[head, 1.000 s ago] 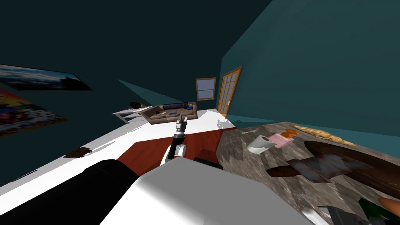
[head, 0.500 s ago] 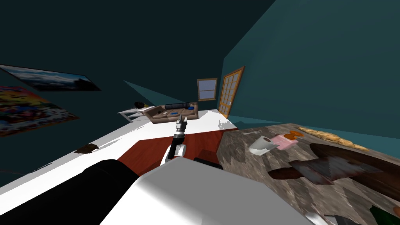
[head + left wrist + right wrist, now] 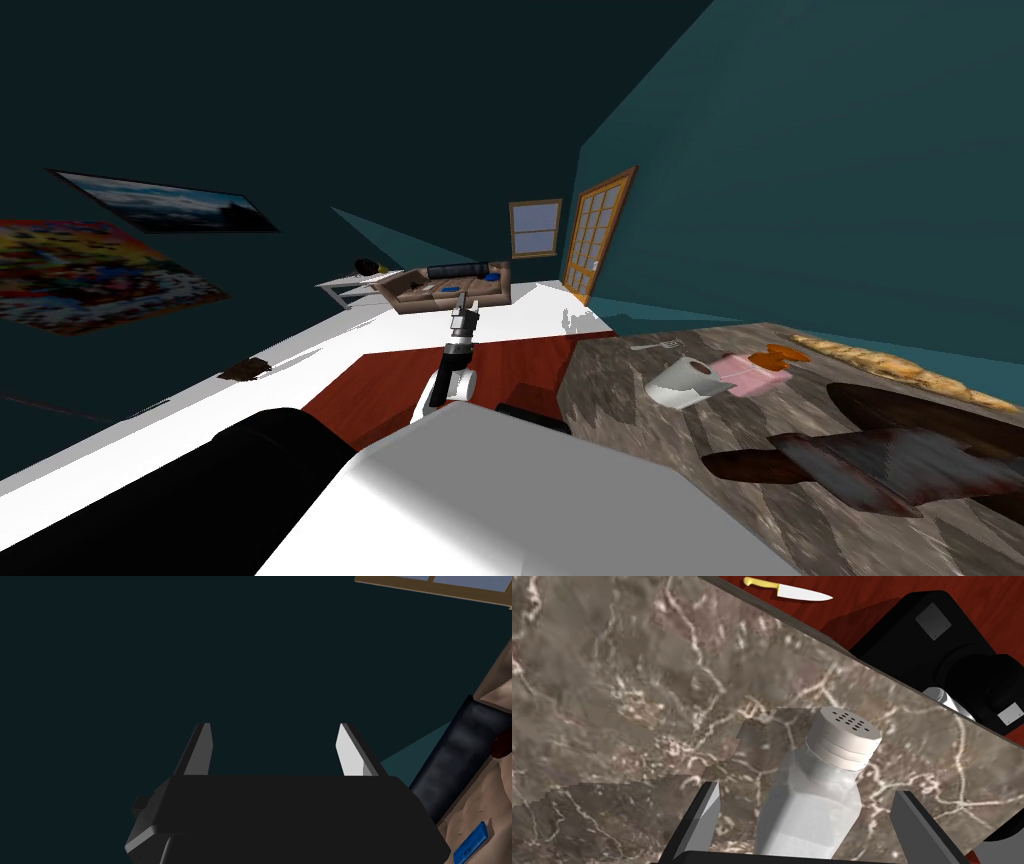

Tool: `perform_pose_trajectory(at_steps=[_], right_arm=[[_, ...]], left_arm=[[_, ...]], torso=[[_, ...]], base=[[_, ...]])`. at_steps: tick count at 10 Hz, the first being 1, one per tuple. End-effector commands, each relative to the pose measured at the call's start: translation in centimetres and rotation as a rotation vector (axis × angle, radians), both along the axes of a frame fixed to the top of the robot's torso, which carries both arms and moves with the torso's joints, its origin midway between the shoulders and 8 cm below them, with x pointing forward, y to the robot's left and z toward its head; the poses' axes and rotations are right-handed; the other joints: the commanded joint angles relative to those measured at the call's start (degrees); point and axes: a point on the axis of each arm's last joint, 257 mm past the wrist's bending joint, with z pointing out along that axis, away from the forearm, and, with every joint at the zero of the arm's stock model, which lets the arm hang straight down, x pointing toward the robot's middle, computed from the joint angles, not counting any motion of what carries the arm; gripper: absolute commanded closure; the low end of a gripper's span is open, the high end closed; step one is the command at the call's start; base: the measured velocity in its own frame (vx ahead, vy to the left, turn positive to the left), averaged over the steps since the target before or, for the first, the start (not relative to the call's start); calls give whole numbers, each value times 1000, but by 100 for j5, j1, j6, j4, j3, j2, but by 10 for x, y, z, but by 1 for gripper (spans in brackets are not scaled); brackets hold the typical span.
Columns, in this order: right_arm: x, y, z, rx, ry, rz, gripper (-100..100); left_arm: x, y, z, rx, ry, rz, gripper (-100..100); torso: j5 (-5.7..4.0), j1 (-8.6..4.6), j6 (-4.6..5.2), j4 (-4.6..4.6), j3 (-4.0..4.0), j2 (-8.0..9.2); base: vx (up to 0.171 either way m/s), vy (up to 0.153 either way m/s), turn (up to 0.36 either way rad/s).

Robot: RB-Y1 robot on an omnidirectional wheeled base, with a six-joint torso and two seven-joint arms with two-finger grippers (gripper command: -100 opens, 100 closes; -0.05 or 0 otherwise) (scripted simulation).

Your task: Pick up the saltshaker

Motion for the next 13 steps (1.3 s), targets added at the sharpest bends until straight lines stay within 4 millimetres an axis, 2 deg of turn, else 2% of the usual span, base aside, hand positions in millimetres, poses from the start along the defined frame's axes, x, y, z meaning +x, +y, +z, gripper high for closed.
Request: perform_pose_trajectory(at_steps=[1,2,3,7,8,9,10,13], right_arm=[[-8,-2,-4,-2,0,-11,-100],[-5,-1,-2,-1,0,-7,-100],[-6,-1,-3,-1,0,-7,100],[-7,-1,-3,0,1,-13,100],[-7,-1,-3,0,1,-13,0],[7,0,3,0,0,10,100],[7,0,3,0,0,10,100],[28,4,13,1,0,36,100]], left_arm=[[0,0,0,0,0,0,0],[0,0,0,0,0,0,0],[0,0,0,0,0,0,0],[0,0,0,0,0,0,0],[0,0,0,0,0,0,0],[0,0,0,0,0,0,0],[0,0,0,0,0,0,0],[0,0,0,0,0,0,0]], torso=[[0,0,0,0,0,0],[0,0,1,0,0,0],[1,0,1,1,1,2],[-2,-4,-8,2,3,5],[-2,-4,-8,2,3,5],[-2,-4,-8,2,3,5],[-1,-5,-6,2,5,9],[1,-4,-5,3,6,11]], base=[[17,3,72],[7,1,10],[0,0,0],[0,0,-4],[0,0,0],[-20,-4,-118],[-24,-2,-82],[-19,-6,-87]])
